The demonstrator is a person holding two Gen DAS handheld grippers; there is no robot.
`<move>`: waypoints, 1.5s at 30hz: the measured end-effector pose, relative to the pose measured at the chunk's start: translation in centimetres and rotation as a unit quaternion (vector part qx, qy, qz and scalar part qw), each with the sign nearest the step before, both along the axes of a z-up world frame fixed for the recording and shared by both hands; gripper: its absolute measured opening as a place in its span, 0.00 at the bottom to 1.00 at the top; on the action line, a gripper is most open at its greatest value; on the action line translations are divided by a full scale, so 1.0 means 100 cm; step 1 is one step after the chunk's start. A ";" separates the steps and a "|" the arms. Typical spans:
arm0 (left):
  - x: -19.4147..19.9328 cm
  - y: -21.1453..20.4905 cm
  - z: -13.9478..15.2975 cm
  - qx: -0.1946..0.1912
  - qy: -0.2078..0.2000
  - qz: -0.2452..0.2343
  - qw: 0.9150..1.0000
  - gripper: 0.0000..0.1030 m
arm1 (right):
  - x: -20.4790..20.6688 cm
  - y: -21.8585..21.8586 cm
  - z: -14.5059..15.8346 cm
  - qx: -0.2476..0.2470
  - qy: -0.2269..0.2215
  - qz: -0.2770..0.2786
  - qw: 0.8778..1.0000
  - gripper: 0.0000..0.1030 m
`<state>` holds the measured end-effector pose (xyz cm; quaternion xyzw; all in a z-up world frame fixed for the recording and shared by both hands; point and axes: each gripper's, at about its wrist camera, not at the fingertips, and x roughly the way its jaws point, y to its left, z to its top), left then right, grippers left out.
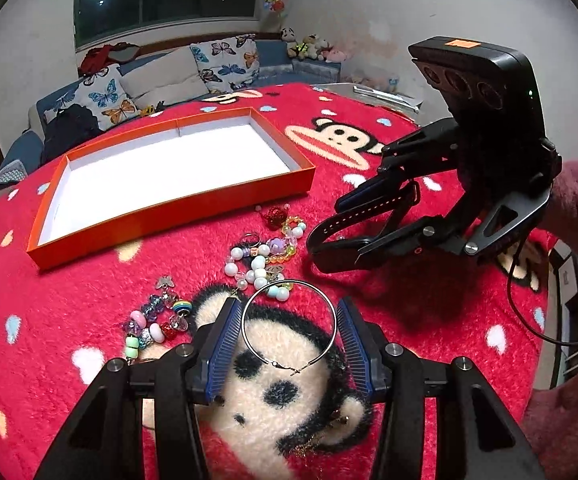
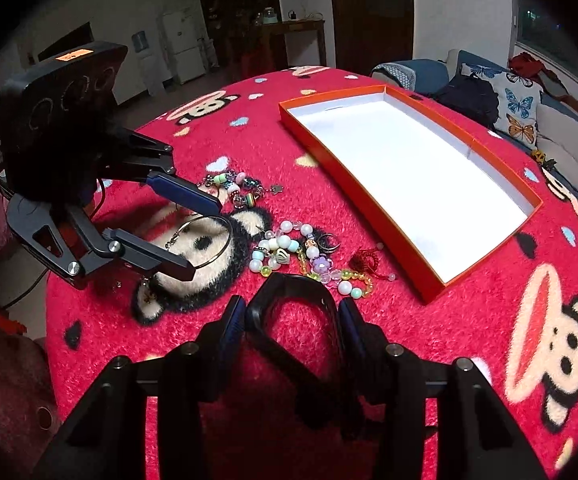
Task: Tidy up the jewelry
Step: 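Carry the bangle into the orange box and open the left tool while the right tool releases the band there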
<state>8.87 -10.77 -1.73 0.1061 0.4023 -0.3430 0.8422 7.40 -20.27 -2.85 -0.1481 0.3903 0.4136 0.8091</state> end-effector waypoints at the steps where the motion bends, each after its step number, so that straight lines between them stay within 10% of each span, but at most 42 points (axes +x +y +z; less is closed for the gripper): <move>1: -0.001 0.000 0.000 0.001 0.000 0.000 1.000 0.51 | 0.000 0.000 0.000 -0.001 0.000 -0.001 1.000 0.51; 12: 0.017 0.015 0.041 -0.009 -0.040 0.025 0.999 0.51 | 0.013 0.005 0.029 0.020 -0.043 -0.027 0.999 0.50; 20: 0.109 0.032 0.070 0.013 -0.069 0.089 0.994 0.51 | 0.079 0.015 0.035 0.029 -0.078 -0.134 0.988 0.50; 31: 0.212 0.045 0.023 0.044 -0.008 0.139 0.989 0.51 | 0.142 0.020 0.003 0.019 -0.037 -0.231 0.972 0.50; 45: 0.231 0.025 -0.016 0.061 0.021 0.139 0.988 0.51 | 0.139 0.019 -0.010 0.009 -0.019 -0.242 0.970 0.50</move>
